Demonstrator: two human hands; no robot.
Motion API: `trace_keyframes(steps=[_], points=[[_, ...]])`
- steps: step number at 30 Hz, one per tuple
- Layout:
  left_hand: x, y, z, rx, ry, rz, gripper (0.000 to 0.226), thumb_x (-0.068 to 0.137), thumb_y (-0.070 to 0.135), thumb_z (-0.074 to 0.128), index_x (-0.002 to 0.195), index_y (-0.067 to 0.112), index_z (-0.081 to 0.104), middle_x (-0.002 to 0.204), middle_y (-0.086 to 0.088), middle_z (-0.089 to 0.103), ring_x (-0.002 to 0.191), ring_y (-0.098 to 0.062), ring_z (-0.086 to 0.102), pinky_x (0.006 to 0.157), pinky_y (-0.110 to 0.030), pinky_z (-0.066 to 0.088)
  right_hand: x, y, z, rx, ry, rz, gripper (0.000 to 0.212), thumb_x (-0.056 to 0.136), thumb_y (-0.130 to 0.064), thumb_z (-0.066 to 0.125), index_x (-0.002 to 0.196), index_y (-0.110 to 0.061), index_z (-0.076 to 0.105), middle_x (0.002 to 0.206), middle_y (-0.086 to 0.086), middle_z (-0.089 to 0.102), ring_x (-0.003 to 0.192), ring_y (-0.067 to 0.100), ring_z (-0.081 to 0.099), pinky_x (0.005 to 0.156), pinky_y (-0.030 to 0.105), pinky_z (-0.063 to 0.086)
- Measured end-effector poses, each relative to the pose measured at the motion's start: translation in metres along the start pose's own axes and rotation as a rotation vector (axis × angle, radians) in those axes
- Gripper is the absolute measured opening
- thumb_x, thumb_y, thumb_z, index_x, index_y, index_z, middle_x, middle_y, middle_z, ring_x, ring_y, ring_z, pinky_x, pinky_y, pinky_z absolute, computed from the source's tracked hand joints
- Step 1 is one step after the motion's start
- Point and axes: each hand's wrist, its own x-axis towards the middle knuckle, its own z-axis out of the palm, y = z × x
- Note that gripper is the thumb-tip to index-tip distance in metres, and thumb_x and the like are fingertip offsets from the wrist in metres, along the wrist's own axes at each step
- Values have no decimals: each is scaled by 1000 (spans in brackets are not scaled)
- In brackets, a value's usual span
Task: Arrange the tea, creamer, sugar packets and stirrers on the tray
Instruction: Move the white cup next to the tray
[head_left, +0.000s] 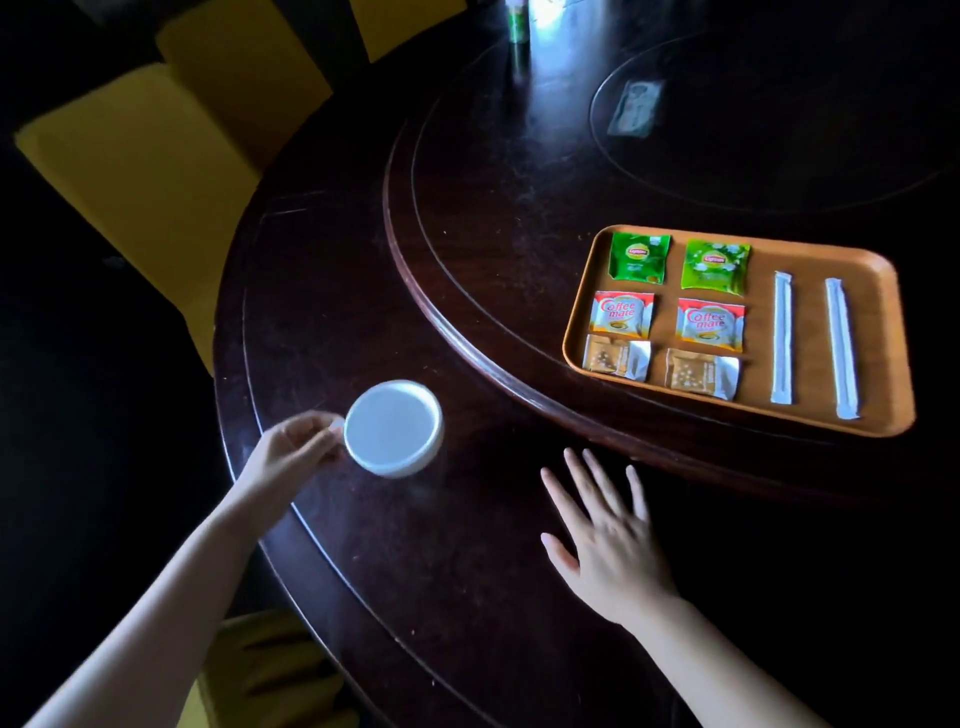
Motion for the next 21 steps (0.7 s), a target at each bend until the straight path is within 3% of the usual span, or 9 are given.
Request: trace_keyframes(steps=[3,8,11,14,21], points=[[31,34,17,30,-49,64,23,92,9,52,77,17,66,53,13,59,53,3,50,52,-8,43,-1,0,-1,9,0,0,64,84,-51,40,141,-22,37,148,12,36,138,28,30,107,56,18],[90,83,57,-24,-183,141,20,94,12,49,82,17,64,69,2,56,62,0,53,63,-12,46,0,0,-2,45,-16,10,66,83,-51,41,142,-24,34,150,11,33,139,26,27,107,56,16],[123,101,79,-59,-247,136,21,94,12,50,79,18,63,62,9,59,59,1,53,61,-11,47,0,-1,-2,71,-21,12,67,82,-51,43,142,-25,33,151,9,31,140,25,24,108,56,16],[152,111,97,-55,-276,133,20,93,12,50,78,17,61,54,13,59,55,2,52,55,-9,44,0,-1,-2,87,-14,15,68,79,-52,46,141,-26,35,151,8,31,141,23,23,108,55,16],[192,109,117,-59,-348,90,13,93,14,52,84,14,62,54,13,60,55,2,53,58,-9,47,1,-1,-2,92,-1,20,68,78,-53,47,140,-26,36,151,8,32,141,24,24,106,56,17]])
